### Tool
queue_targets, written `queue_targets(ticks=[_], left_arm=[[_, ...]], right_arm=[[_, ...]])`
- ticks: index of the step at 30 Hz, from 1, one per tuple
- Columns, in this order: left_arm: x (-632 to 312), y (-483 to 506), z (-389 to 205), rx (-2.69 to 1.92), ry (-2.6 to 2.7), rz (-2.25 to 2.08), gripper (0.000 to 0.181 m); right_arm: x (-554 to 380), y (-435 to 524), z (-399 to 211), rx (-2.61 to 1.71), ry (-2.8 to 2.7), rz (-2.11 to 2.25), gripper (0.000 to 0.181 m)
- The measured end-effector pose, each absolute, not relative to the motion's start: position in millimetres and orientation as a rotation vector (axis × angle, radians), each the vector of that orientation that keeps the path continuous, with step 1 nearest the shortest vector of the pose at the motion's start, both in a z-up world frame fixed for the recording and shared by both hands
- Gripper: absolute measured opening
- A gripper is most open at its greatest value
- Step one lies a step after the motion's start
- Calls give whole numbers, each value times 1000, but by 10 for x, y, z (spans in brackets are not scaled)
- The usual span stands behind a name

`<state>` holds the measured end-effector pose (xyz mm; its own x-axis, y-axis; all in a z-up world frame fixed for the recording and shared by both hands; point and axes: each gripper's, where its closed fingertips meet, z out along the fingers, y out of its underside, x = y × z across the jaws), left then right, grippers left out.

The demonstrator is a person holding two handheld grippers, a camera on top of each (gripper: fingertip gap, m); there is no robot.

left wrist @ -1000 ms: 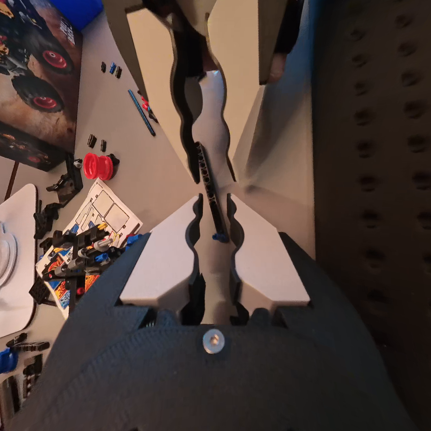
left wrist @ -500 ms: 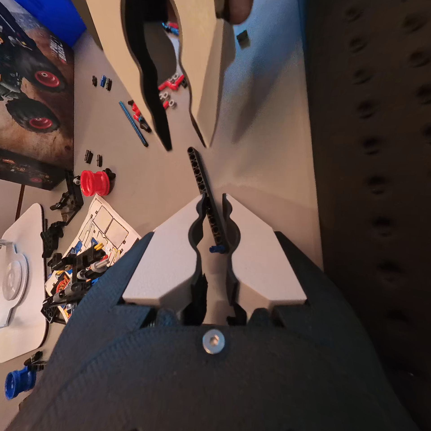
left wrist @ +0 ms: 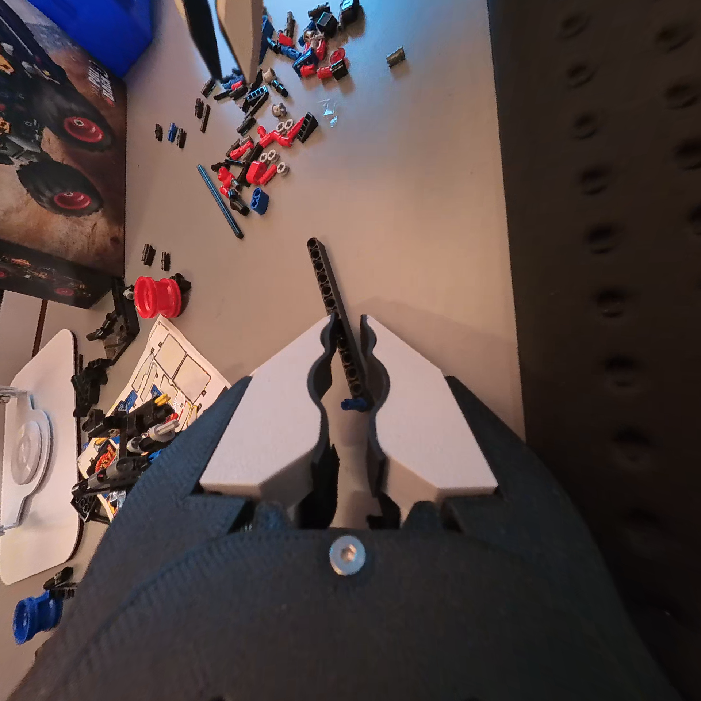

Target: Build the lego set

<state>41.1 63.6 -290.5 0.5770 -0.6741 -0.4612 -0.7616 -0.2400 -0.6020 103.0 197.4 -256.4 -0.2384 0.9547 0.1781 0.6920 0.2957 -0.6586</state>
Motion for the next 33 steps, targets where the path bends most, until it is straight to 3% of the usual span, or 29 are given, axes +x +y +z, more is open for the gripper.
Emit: queue_targets(ticks=[17,33], left_arm=[[389,599,-2910,-1982,1141,118,11],[406,596,-2904,-1988,1132,112,10]], right_arm=[[661,2262,-2906,-1469,-2192,476,5],[641,2218,-2791,-1439,-2141,518,2]])
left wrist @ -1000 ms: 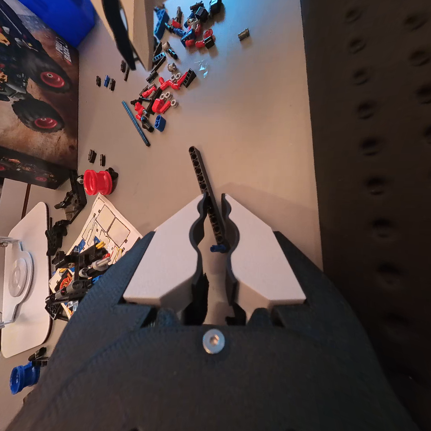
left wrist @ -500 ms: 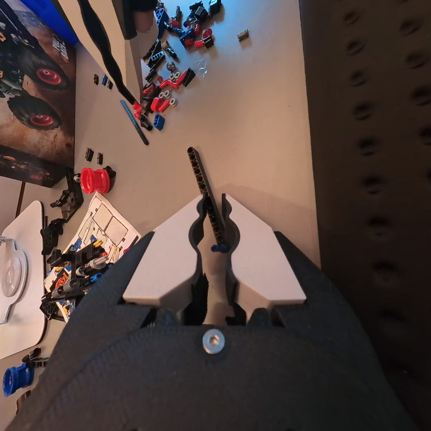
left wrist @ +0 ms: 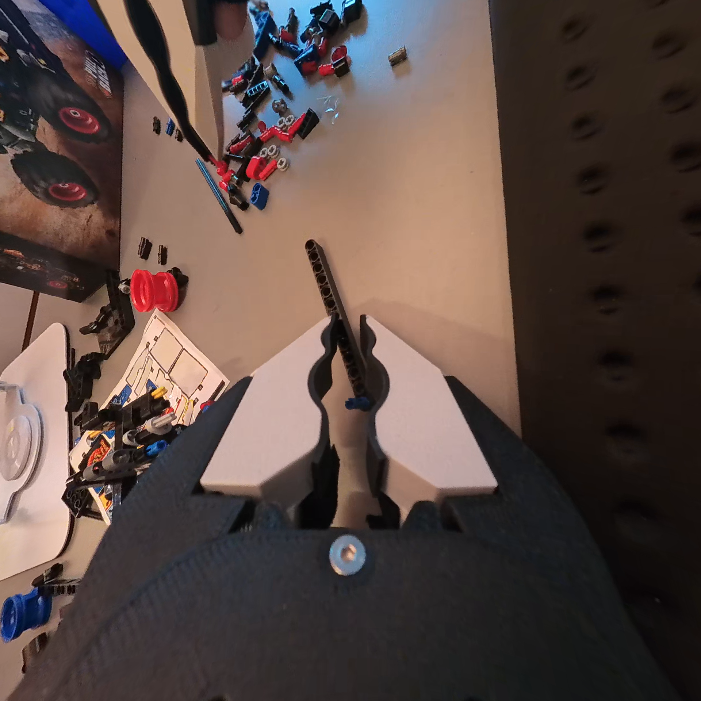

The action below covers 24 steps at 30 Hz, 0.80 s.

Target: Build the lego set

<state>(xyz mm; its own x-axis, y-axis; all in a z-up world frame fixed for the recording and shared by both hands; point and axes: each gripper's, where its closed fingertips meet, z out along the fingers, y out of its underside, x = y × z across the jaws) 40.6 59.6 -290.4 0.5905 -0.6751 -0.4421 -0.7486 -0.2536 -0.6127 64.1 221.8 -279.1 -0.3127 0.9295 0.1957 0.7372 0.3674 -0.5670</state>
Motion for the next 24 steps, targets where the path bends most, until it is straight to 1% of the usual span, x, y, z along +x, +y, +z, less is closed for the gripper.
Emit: queue_targets(ticks=[10,19,24], left_arm=[[411,584,-2903,-1992,1130,109,9],[399,586,-2909,-2002,1117,111,13],[383,603,-2873,-1993,1093,112,18]], right_arm=[[559,1845,-2442,-1338,-2080,645,2],[449,1327,-2243,-1321,-2005,1102,2],[432,1181,-2219,-1343,-1969,1298,2]])
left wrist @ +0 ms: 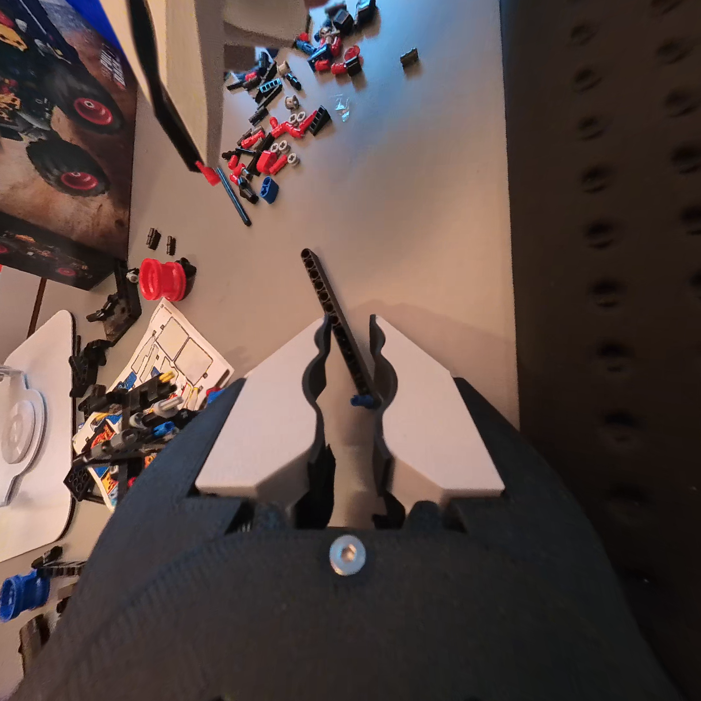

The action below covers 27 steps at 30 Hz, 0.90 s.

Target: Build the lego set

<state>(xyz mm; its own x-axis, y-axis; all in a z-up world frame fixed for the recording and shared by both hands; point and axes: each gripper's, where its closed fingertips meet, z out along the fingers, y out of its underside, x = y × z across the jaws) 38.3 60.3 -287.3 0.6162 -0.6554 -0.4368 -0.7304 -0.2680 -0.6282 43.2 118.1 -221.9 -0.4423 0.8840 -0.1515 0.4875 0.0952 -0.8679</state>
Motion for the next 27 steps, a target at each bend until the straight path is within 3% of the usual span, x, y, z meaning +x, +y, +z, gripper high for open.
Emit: queue_targets(ticks=[6,20,27], left_arm=[[353,625,-2846,-1997,1063,113,20],[242,603,-2905,-2070,1020,81,21],[258,739,-2519,-1878,946,170,17]], right_arm=[[408,1129,-2129,-1360,-1903,1478,2],[389,977,-2347,-1337,-2027,1358,2],[353,757,-2213,-1345,-1976,1586,2]])
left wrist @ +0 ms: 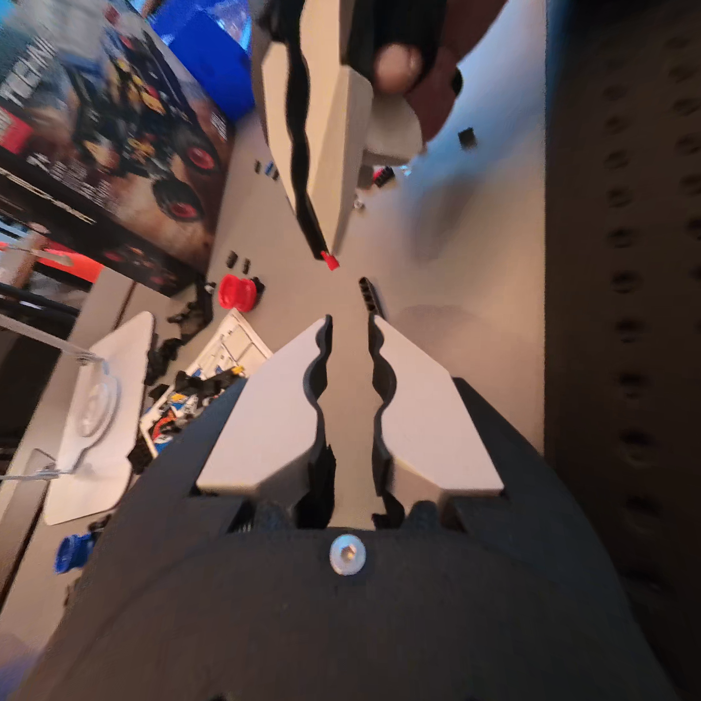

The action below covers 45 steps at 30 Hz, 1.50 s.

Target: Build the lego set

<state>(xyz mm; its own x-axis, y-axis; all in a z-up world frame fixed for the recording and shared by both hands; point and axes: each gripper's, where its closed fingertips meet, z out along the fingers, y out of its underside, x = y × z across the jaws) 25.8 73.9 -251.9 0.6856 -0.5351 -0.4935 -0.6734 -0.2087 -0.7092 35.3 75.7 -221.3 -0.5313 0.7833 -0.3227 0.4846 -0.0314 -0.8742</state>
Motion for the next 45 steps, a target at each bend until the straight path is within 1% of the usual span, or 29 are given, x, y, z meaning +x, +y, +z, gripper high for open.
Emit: queue_targets(ticks=[5,10,13,25,35,45], left_arm=[[279,779,-2318,-1762,932,241,12],[274,783,-2245,-1721,924,271,11],[275,781,-2198,-1692,924,288,4],[264,762,-2166,-1679,922,273,3],[266,732,-2188,-1704,922,218,3],[276,694,-2286,-1760,945,185,3]], right_arm=[[296,691,-2174,-1381,-1922,1687,2],[269,668,-2092,-1398,-1856,1796,2],[261,648,-2092,-1410,-1846,1826,3],[258,642,-2079,-1414,-1827,1871,3],[253,639,-2125,-1285,-1904,1658,3],[250,633,-2251,-1018,-2022,1206,4]])
